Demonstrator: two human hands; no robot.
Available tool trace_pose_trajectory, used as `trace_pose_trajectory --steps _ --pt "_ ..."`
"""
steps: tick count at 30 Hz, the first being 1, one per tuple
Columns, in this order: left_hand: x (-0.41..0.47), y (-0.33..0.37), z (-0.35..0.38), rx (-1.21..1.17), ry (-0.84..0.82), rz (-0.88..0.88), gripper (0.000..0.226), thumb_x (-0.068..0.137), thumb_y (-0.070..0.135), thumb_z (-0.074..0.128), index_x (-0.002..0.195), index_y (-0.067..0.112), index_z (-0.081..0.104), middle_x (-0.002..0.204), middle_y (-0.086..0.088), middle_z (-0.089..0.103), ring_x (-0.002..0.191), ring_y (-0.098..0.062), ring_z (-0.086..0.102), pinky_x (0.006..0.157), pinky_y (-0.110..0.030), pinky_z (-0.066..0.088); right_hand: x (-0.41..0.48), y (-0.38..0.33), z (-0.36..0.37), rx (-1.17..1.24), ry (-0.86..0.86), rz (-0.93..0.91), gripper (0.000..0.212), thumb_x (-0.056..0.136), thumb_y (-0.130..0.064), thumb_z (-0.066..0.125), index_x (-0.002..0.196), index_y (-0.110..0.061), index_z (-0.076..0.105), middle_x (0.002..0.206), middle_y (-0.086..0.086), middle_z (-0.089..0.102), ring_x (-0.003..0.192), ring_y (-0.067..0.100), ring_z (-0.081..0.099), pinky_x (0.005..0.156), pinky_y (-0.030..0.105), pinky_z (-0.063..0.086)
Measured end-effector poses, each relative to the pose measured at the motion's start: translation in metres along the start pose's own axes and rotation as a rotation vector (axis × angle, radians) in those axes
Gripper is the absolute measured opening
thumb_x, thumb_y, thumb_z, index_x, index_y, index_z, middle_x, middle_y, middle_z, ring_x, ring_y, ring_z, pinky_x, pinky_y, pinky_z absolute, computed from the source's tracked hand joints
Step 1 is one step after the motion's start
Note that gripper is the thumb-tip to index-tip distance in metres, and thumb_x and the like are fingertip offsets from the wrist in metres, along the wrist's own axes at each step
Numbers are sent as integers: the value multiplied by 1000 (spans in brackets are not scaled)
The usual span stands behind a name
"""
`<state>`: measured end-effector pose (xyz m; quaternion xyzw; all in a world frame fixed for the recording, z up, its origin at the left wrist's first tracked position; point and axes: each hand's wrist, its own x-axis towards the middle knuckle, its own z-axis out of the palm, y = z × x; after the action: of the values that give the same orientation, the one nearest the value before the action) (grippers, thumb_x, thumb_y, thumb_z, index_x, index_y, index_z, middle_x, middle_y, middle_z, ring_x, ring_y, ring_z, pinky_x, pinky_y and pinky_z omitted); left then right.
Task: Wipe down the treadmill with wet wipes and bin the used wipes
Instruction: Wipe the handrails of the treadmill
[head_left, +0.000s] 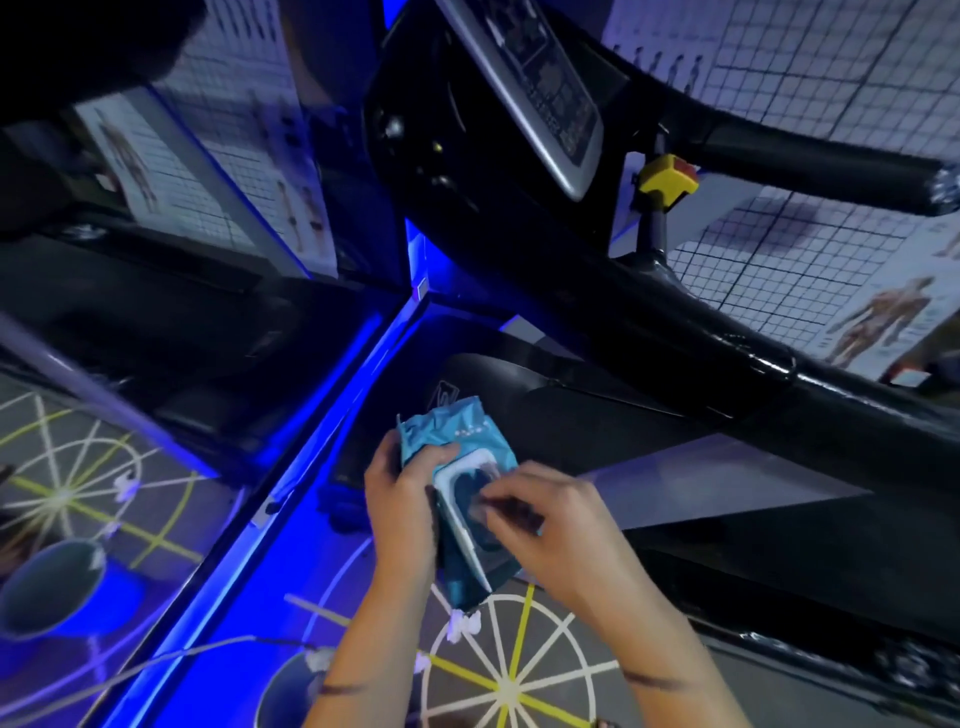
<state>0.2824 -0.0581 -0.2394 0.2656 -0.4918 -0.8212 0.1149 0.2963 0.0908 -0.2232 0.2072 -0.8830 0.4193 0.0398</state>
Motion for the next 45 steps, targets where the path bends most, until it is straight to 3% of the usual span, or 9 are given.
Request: trace_pose_trajectory --steps 6,12,17,22,26,30,34,37,45 --pt "-8 -5 3 79 28 48 39 60 29 80 99 23 77 102 -12 79 99 -43 73 97 -68 54 -16 4 12 -235 21 154 17 79 -18 71 91 -30 68 88 -13 63 82 8 60 67 35 54" --pt "-16 -2 6 36 -11 30 32 68 18 76 100 20 77 102 -13 79 93 -37 75 91 -59 58 -26 -12 20 -190 284 133 4 87 -26 78 90 -26 76 93 -11 56 71 12 62 59 33 53" --pt "-23 3 6 25 -46 0 29 65 15 74 93 21 78 97 -14 79 88 -37 75 85 -53 60 -24 -13 11 -287 94 115 7 89 -24 72 89 -19 67 94 -7 50 86 15 57 70 30 51" --pt "-23 5 3 31 -28 -21 37 63 16 73 100 19 79 103 -17 79 91 -41 76 85 -54 61 -19 -26 12 -517 -157 145 21 100 -23 54 119 -16 51 118 1 42 107 23 54 68 32 41" --pt "-23 7 4 23 -42 -41 25 75 5 71 88 24 79 96 -19 79 82 -38 75 84 -55 61 -26 -31 12 -450 -129 151 19 103 -29 48 112 -13 49 111 4 46 89 28 62 64 32 34" --pt "-29 7 4 74 -69 -88 46 83 -3 68 70 40 77 81 -10 78 74 -32 72 78 -46 59 -34 -29 -8 -226 -231 205 7 96 -28 51 96 -23 46 102 -2 51 85 22 60 75 39 48" --pt "-35 3 5 160 -117 -26 22 63 14 74 78 30 74 86 -16 77 75 -31 70 76 -47 56 -49 -22 -20 -87 -277 215 4 93 -23 55 93 -22 52 94 -7 57 80 4 54 76 24 47" --pt "-37 -4 7 164 -196 -69 21 75 8 79 88 22 72 86 -15 75 72 -29 71 74 -43 53 -59 -19 -26 81 -235 285 6 98 -22 55 94 -26 53 88 -8 60 76 -2 55 70 12 41" --pt "-49 -35 25 158 -368 -207 23 94 19 76 117 17 72 105 -17 80 89 -30 79 73 -41 66 -64 1 -26 135 44 451 12 100 -30 56 97 -19 56 91 1 66 75 4 57 69 18 45"
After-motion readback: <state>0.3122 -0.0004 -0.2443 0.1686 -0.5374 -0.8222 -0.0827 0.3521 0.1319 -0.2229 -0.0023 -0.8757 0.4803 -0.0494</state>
